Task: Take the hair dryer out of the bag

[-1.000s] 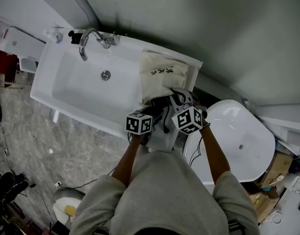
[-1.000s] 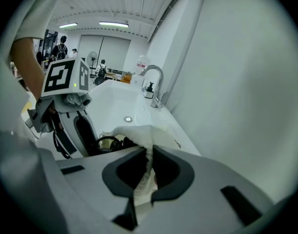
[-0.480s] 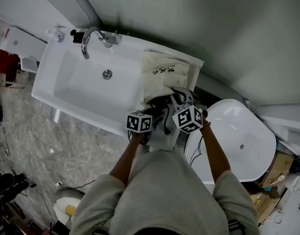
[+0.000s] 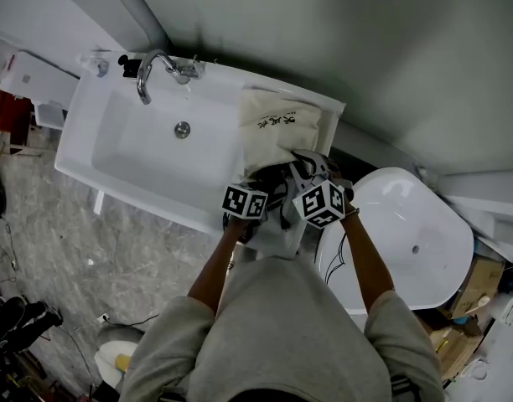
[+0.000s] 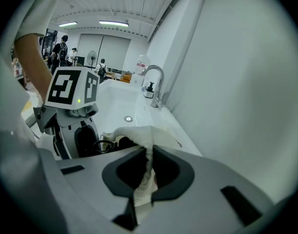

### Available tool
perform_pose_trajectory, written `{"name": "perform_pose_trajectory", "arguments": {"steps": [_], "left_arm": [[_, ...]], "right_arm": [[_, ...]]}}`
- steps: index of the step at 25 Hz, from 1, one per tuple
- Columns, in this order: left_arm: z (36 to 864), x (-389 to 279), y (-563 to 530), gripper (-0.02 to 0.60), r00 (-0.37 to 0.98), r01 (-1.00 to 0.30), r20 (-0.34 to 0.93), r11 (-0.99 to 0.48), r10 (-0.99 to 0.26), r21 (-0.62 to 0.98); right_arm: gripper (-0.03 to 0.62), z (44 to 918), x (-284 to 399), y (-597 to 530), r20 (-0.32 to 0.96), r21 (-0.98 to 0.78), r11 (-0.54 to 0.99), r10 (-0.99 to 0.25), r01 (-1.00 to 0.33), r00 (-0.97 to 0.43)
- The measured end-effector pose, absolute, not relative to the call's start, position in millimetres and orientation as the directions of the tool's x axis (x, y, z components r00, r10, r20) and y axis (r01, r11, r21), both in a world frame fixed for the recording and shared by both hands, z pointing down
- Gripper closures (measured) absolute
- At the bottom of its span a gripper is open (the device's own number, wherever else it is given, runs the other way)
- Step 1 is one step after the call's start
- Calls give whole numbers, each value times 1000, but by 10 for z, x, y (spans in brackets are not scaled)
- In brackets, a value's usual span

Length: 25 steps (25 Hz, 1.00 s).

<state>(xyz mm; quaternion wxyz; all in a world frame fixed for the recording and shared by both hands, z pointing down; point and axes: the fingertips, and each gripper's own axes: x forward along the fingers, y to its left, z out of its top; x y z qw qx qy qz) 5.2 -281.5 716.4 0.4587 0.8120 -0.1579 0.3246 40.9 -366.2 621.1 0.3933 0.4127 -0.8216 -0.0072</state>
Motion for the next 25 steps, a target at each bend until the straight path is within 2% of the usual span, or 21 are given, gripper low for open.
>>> {"name": "perform_pose_trajectory", "arguments": {"steps": [8,11,13,20,25], "left_arm": [[7203,10,-2864,303,720,-590,694,-528,-1,612],[7261,5,-2868,321,678,-620,734,-563,-33,547],[7322,-30,-2877,385,647,-646,760,-575,-64,502],[7298,-43,-2924,405,603,-672,795,-579,-65,462],[7307,-59,-2928,420,619,-668,784,-562,-57,487]], "right_arm": [[571,6216,402,-3638,642,336,663,-681,-669,-353],[571,6222,404,-3640,644,336,664,-679,-668,-352],[571,6224,388,-3627,644,337,664,-679,-667,-351],[571,6252,369,-3601,647,331,663,-678,-672,-350],[571,6282,367,-3595,651,336,660,-678,-672,-341]]}}
